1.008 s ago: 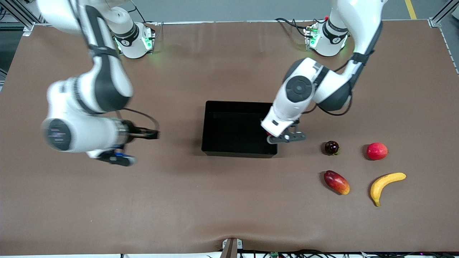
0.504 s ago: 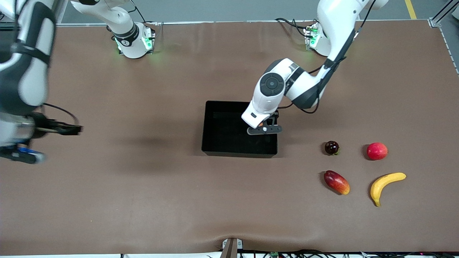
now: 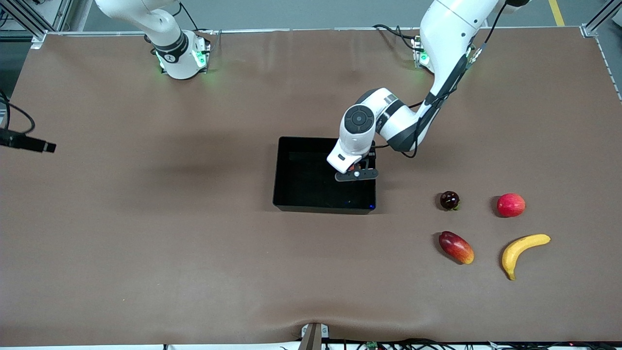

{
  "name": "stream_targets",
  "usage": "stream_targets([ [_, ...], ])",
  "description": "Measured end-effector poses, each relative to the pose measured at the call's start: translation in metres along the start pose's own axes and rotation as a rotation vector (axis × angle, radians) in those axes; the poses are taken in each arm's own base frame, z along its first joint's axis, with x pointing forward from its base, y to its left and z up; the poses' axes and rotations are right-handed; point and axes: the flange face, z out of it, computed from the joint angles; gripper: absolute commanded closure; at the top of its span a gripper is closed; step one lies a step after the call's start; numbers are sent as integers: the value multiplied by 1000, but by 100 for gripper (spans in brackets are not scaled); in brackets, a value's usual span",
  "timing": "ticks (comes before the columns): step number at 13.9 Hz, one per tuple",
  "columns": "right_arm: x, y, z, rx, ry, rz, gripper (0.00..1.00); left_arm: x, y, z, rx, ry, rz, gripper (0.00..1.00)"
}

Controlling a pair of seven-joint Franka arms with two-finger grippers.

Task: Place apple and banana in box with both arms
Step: 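Lower the apple into the box and open the left gripper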

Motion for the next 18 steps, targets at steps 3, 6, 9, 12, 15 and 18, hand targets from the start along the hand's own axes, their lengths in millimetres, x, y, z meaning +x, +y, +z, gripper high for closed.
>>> stream_targets([
  [3, -16, -38, -11, -36, 21, -68, 0, 0, 1, 2, -4, 0, -5, 98],
  [6, -17, -52, -15, -41, 48, -94, 0, 1, 2, 2, -6, 2, -8, 87],
  [9, -22, -72, -26, -47, 76, -130, 0, -2, 6, 3, -7, 2, -16, 29],
  [12, -25, -84, -33, -56, 97, -151, 0, -2, 9, 3, -10, 3, -16, 0],
  [15, -25, -80, -37, -58, 105, -142, 0, 8, 14, -9, -31, 23, -24, 0],
  [18, -24, -73, -37, -56, 104, -130, 0, 38, 0, -63, -36, 69, -69, 0],
])
